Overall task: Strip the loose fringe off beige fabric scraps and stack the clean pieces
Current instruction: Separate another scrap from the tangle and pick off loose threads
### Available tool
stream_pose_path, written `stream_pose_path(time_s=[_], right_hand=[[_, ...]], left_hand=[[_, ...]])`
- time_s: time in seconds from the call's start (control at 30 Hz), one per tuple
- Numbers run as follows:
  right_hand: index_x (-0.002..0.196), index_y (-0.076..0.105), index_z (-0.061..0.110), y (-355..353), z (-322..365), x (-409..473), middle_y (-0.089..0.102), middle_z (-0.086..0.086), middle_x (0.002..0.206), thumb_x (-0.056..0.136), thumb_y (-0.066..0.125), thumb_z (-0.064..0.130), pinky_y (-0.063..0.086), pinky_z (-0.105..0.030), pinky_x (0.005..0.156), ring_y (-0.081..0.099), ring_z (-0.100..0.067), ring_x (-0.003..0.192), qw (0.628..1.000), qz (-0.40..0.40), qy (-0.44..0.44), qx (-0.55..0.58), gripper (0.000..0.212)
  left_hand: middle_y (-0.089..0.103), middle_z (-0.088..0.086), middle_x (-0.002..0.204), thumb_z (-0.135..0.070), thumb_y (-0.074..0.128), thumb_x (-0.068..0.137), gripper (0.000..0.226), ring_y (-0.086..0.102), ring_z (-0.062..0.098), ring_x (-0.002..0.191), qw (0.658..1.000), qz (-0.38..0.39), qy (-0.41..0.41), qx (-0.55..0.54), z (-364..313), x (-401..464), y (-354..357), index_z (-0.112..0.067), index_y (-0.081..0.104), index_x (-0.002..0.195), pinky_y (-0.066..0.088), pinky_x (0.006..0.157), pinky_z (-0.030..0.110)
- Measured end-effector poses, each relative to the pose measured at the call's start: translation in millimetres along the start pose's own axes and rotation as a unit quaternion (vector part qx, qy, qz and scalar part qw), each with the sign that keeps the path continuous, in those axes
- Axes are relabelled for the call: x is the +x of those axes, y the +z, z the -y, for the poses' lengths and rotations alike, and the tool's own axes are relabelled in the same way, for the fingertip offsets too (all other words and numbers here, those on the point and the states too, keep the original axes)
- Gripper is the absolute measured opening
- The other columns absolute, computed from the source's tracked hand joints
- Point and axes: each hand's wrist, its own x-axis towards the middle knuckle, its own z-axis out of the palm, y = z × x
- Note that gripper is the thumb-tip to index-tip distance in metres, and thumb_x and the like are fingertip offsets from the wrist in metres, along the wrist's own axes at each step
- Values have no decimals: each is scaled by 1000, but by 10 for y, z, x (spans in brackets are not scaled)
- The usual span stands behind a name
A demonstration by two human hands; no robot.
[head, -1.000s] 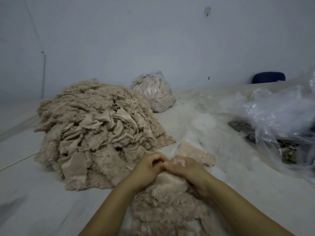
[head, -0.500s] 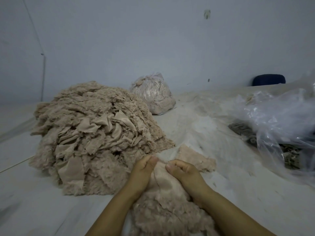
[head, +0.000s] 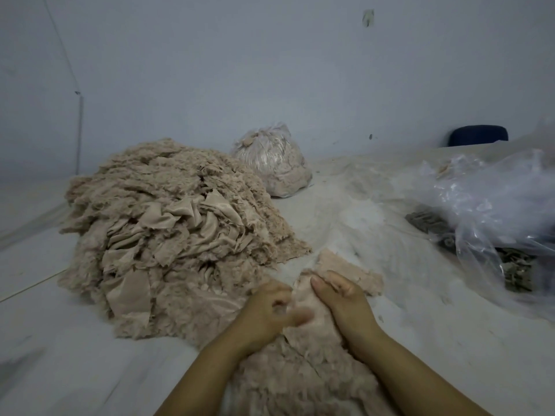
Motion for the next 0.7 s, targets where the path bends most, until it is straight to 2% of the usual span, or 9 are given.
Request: stream_pose_path(time_s=[0.17, 0.3, 0.37, 0.47, 0.5, 0.53, 0.57, 0.6, 0.7], right_hand=[[75, 66, 15, -107, 11, 75, 65, 4, 72, 96, 53, 14, 42, -13, 63, 57, -5, 68, 983, -130, -87, -93, 24], [69, 59, 22, -169, 16, 144, 53, 16, 54, 96, 53, 15, 35, -13, 48, 44, 0, 50, 971, -220, -83, -47, 29], [76, 63, 26, -212, 27, 173, 58, 16, 63, 97, 52, 16, 38, -13, 53, 49, 4, 53, 967, -237, -83, -44, 26], [76, 60, 28, -221, 15, 169, 60, 15, 71, 98, 50, 19, 42, -16, 63, 54, 4, 66, 967, -226, -88, -74, 26], [75, 59, 28, -226, 13, 163, 59, 16, 68, 98, 51, 20, 41, -17, 63, 53, 4, 65, 967, -225, -90, -76, 26], [75, 61, 27, -239, 19, 160, 60, 17, 67, 97, 52, 20, 42, -15, 62, 53, 5, 64, 967, -226, -93, -75, 25], [77, 64, 25, -264, 32, 167, 63, 16, 70, 97, 53, 21, 43, -14, 62, 55, 5, 65, 965, -235, -94, -72, 22], [80, 66, 24, -300, 55, 181, 65, 13, 73, 96, 54, 22, 45, -15, 64, 57, 2, 68, 960, -256, -94, -66, 20], [73, 62, 23, -448, 116, 232, 62, 14, 64, 96, 54, 27, 43, -18, 60, 56, -10, 66, 941, -316, -107, -54, 25]], left_hand=[[65, -16, 66, -10, 66, 87, 33, 60, -2, 66, 992, 94, -15, -87, 11, -31, -5, -27, 69, 59, 45, 65, 16], [57, -7, 57, -14, 72, 82, 28, 52, 7, 57, 991, 102, -1, -83, -6, -42, -81, -7, 65, 56, 41, 62, 20], [40, 0, 53, -32, 80, 71, 50, 38, 11, 52, 991, 101, -11, -86, -25, -61, -92, 7, 52, 55, 34, 56, 21], [21, -13, 58, -40, 80, 69, 53, 21, 2, 51, 989, 106, -11, -103, -80, -98, -98, -10, 41, 48, 30, 52, 16], [19, -14, 66, -38, 79, 72, 47, 26, -2, 49, 988, 108, -20, -107, -85, -100, -106, -17, 46, 46, 33, 56, 16], [22, -16, 73, -38, 77, 74, 41, 22, 5, 82, 988, 104, -32, -108, -76, -102, -121, -21, 53, 46, 36, 62, 17], [52, -15, 92, -36, 75, 77, 36, 57, -4, 84, 988, 107, -37, -103, -62, -110, -143, -25, 58, 46, 37, 68, 17], [51, -21, 50, -33, 74, 79, 38, 61, -6, 63, 988, 120, -32, -95, -46, -123, -167, -27, 58, 46, 37, 71, 17], [37, -15, 50, -39, 76, 78, 43, 46, 4, 54, 986, 158, -22, -39, -21, -153, -243, -24, 47, 49, 35, 66, 20]])
